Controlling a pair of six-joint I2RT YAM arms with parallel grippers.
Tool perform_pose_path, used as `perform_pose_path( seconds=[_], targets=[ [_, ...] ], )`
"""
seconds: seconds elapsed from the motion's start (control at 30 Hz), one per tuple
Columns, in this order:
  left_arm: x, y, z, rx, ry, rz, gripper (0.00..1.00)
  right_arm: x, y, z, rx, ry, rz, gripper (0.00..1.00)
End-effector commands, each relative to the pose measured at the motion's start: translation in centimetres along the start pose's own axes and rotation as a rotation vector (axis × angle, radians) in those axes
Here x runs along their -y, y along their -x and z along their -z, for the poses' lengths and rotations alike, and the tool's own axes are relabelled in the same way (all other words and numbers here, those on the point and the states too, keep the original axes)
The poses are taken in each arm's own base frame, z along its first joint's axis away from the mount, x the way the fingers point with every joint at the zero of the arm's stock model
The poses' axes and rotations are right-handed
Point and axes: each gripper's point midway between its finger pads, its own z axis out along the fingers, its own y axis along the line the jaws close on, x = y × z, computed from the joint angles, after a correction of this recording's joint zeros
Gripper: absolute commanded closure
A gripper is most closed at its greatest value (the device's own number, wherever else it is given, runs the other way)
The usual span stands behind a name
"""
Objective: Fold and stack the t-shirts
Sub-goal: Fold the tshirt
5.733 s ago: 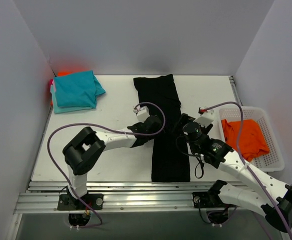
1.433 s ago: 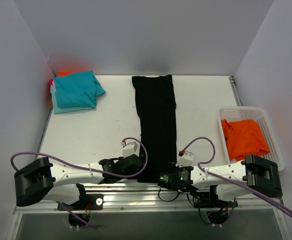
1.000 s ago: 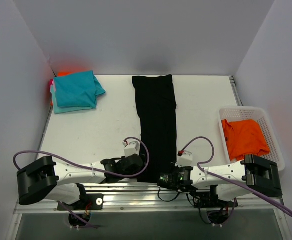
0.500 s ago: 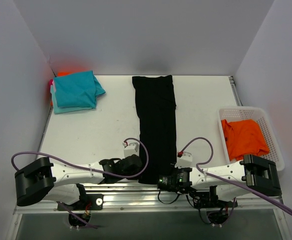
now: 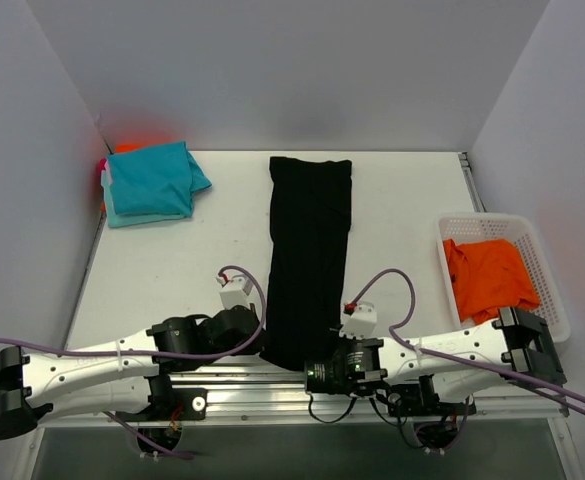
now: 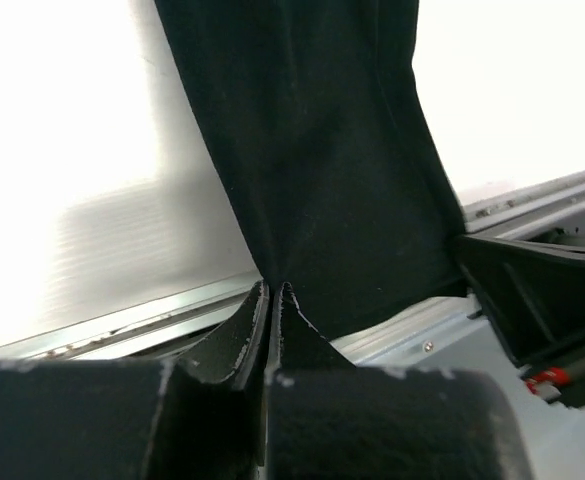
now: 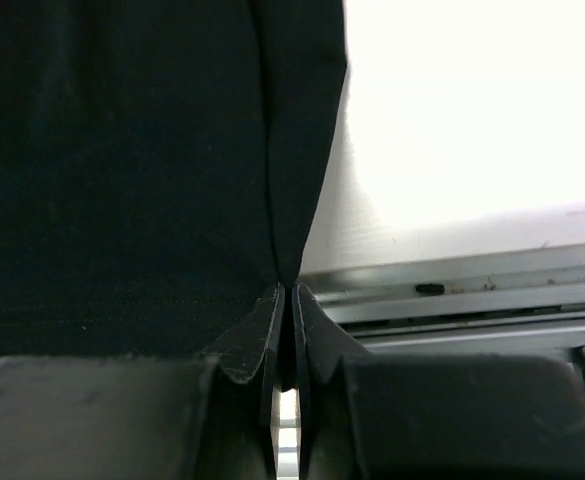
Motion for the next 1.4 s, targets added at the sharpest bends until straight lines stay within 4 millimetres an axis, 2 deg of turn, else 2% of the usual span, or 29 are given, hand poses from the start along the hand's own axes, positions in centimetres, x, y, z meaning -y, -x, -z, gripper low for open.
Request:
perform_pose_path(
  seconds=[0.0,0.17,0.27,0.33,0.5,0.67,0.87,0.9,0.97,1.0,1.03,1.07,1.1,1.13,1.17,1.23,1.27,1.3,1.33,1.37],
  targets=[
    [1.0,2.9,1.8,0.083,0.01,0.013,0.98,1.0,4.5,0.4,0.162,-0.06,0.025,1.0],
    [2.7,6.7,2.7,0.191,-0.003,-0.007,0.98,-0.1,9.2,0.5,0.252,-0.08,0.014,1.0],
    [3.4,8.9,2.8,0.248,0.019,-0.028,0.98,-0.9,11.7,0.0,0.302,-0.093,0.003,1.0],
    [3.6,10.3,2.1,0.277,0.019,-0.026,0.98,-1.8,13.2,-0.3,0.324,-0.098,-0.032,1.0],
    [3.9,13.4,0.3,0.31,0.002,0.008,0.98,-3.6,15.2,-2.1,0.35,-0.133,-0.009,1.0],
    [2.9,16.3,-1.5,0.323,0.013,0.037,0.98,-4.9,16.9,-4.2,0.359,-0.18,-0.004,1.0],
    [2.5,19.7,-4.6,0.323,-0.023,0.076,0.98,-5.5,18.1,-6.9,0.354,-0.249,0.036,1.0],
    [2.1,20.1,-5.7,0.315,-0.008,0.079,0.98,-5.5,18.5,-7.5,0.348,-0.259,0.025,1.0],
    [2.4,22.1,-6.3,0.341,-0.016,0.097,0.98,-5.5,18.9,-8.6,0.342,-0.286,0.042,1.0],
    [2.3,21.9,-7.8,0.301,-0.023,0.091,0.98,-5.3,19.5,-9.2,0.339,-0.3,0.031,1.0],
    [2.8,22.8,-8.2,0.308,-0.035,0.095,0.98,-5.1,19.5,-10.1,0.328,-0.324,0.052,1.0],
    [2.4,22.8,-9.9,0.278,-0.035,0.099,0.98,-5.6,20.1,-10.6,0.329,-0.318,0.042,1.0],
    [2.4,23.1,-10.6,0.267,-0.039,0.1,0.98,-5.1,20.8,-11.4,0.321,-0.339,0.028,1.0],
    [2.9,24.2,-11.1,0.277,-0.053,0.104,0.98,-4.8,20.7,-12.5,0.307,-0.367,0.042,1.0],
    [2.0,24.5,-12.9,0.261,-0.037,0.112,0.98,-5.3,21.7,-12.9,0.309,-0.366,0.033,1.0],
    [1.5,25.4,-14.5,0.248,-0.034,0.114,0.98,-4.3,22.8,-15.4,0.294,-0.424,0.028,1.0],
    [0.4,26.7,-16.4,0.247,-0.01,0.127,0.96,-5.0,24.7,-15.8,0.305,-0.416,0.006,0.89],
    [0.3,27.1,-17.4,0.226,-0.028,0.137,0.89,-4.5,24.9,-17.7,0.282,-0.451,0.012,0.76],
    [-1.1,26.7,-20.5,0.186,-0.031,0.151,0.8,-3.3,26.5,-18.8,0.273,-0.488,-0.018,0.6],
    [0.5,29.8,-21.0,0.221,-0.098,0.149,0.56,-3.2,27.8,-19.2,0.278,-0.501,-0.02,0.13]
  ],
)
